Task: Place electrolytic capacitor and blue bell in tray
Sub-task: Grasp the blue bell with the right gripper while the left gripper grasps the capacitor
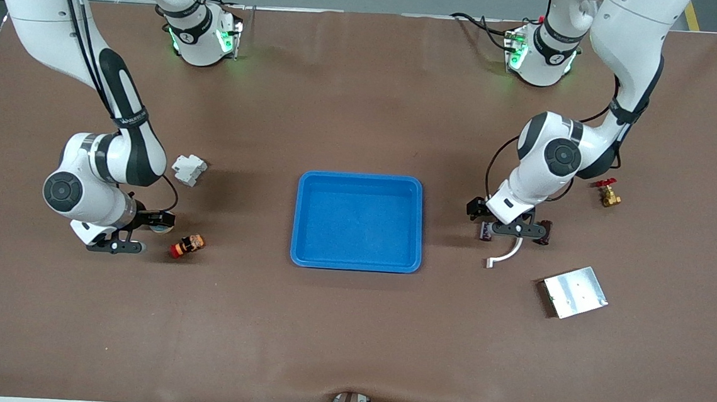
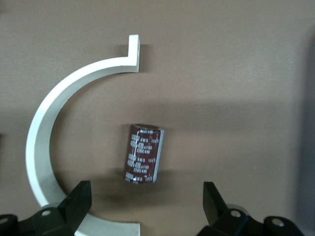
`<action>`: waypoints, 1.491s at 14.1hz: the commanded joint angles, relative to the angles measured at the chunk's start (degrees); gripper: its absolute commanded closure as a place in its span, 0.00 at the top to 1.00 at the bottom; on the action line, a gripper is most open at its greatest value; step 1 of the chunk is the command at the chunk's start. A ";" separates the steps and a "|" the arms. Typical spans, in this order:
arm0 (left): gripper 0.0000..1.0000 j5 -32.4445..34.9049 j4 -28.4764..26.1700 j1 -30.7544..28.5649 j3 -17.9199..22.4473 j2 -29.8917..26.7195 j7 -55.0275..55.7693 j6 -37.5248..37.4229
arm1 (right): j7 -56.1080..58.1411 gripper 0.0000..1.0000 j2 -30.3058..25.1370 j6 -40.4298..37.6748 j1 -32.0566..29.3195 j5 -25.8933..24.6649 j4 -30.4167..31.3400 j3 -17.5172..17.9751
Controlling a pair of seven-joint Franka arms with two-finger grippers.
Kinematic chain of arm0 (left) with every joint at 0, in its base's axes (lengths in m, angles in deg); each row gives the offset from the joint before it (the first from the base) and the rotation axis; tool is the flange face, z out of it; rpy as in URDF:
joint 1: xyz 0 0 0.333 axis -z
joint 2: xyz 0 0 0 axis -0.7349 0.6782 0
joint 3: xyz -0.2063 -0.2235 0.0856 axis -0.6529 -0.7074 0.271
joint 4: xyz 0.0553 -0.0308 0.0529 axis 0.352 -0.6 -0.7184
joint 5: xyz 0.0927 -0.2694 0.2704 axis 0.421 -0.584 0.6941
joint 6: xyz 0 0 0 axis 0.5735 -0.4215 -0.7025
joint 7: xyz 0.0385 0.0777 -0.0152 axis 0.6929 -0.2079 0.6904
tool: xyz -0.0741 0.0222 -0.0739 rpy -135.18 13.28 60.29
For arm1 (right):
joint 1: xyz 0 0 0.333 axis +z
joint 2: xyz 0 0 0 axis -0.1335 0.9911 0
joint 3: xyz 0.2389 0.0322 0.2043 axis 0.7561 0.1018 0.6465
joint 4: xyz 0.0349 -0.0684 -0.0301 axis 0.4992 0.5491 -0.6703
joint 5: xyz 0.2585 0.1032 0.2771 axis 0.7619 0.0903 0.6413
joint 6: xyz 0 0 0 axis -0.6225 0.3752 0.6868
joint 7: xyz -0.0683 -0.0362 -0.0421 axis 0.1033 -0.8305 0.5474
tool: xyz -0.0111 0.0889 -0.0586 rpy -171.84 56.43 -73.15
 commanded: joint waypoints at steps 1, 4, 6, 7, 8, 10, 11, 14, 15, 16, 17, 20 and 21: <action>1.00 2.88 0.81 -0.05 0.10 0.90 0.84 0.89 | 0.72 1.00 -0.24 1.24 -1.01 0.56 0.72 0.65; 1.00 3.16 1.78 -0.05 0.18 1.60 0.75 0.89 | 0.90 1.00 0.89 1.33 -0.92 3.89 0.72 0.65; 1.00 3.16 1.87 -0.05 0.27 1.78 0.75 0.97 | 0.90 1.00 1.42 1.33 -0.92 4.17 0.72 0.65; 1.00 3.16 2.30 -0.05 0.27 2.13 0.75 0.97 | 0.99 1.00 1.43 1.41 -0.57 4.17 0.63 0.65; 1.00 3.16 2.66 -0.05 0.36 2.56 0.75 0.97 | 0.99 1.00 1.51 1.59 -0.57 4.17 0.63 0.65; 1.00 3.24 2.75 -0.05 0.36 3.70 0.75 2.55 | 0.73 1.00 1.60 1.85 -0.39 4.17 0.72 0.65; 1.00 3.24 2.66 -0.13 0.45 4.06 0.66 3.51 | 0.72 0.89 1.52 1.85 -0.39 4.17 0.72 0.65; 0.06 3.24 2.66 -0.22 0.62 4.50 0.49 3.96 | 0.72 0.57 1.52 1.33 -0.39 4.17 0.63 0.65; 0.00 3.24 2.66 -0.22 0.62 4.42 0.48 3.96 | 0.72 0.45 1.25 0.72 -0.39 4.17 0.37 0.65; 0.00 3.59 2.66 -0.22 0.62 4.33 0.48 3.96 | 0.72 0.33 0.82 -1.81 -0.22 4.17 -0.68 0.65; 0.00 4.99 2.66 -0.48 0.54 4.24 0.57 3.96 | 0.55 0.24 0.46 -6.45 -0.22 4.17 -3.48 0.74; 0.00 6.32 3.18 -0.93 0.53 3.63 0.84 3.79 | 0.02 0.17 -0.24 -18.33 1.88 4.34 -11.57 0.74; 0.00 6.41 3.62 -0.93 0.45 3.10 2.66 3.53 | -0.68 0.16 -0.42 -20.54 3.81 5.56 -13.33 0.74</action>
